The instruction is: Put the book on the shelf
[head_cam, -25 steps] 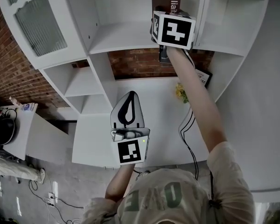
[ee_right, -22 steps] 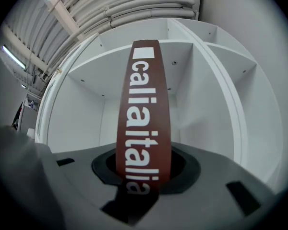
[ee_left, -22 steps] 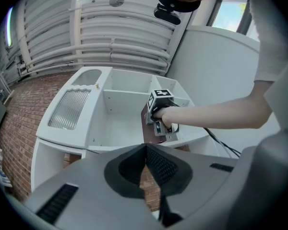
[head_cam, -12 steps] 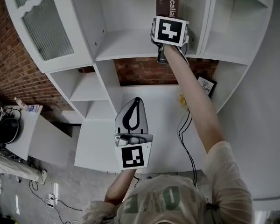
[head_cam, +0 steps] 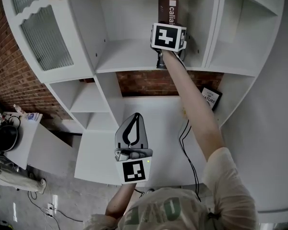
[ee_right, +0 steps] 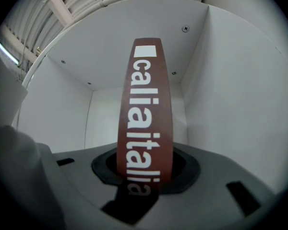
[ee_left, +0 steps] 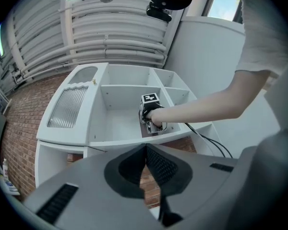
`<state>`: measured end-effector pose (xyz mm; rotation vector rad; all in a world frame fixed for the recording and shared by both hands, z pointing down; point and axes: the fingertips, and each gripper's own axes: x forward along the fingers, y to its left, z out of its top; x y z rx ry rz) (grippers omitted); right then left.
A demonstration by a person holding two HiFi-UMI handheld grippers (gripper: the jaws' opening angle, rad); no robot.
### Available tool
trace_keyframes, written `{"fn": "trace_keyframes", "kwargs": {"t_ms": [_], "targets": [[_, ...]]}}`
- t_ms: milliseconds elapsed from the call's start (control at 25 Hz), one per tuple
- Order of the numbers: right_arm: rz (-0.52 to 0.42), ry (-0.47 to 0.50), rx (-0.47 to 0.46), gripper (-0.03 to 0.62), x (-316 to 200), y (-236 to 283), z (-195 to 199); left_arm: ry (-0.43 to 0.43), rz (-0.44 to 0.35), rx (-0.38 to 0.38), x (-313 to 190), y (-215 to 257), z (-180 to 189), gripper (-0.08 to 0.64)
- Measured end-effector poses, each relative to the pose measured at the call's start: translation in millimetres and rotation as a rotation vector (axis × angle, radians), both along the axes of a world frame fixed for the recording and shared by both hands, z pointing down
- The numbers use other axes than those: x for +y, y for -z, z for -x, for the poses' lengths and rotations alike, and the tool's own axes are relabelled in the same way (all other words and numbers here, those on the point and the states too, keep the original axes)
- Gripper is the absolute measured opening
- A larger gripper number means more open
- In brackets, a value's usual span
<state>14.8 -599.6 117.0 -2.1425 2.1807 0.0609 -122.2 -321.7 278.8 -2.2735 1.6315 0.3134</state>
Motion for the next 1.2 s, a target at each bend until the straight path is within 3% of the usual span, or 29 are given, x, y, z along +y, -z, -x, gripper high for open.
{"fn": "trace_keyframes", "kwargs": {"t_ms": [760, 1080, 1200], "targets": [[-0.007, -0.038, 0.009, 0.152, -33, -2, 2, 0.042, 0.002, -0.004, -13, -4, 11, 0.014], [0.034, 0.019, -0.009, 0.155, -38, -12, 9, 0.042, -0.008, -0.008, -12, -1, 13, 0.014], [0.039, 0.043, -0.017, 0.234, -39, -13, 11, 0.043, -0.008, -0.012, -11, 0, 15, 0.014]]}}
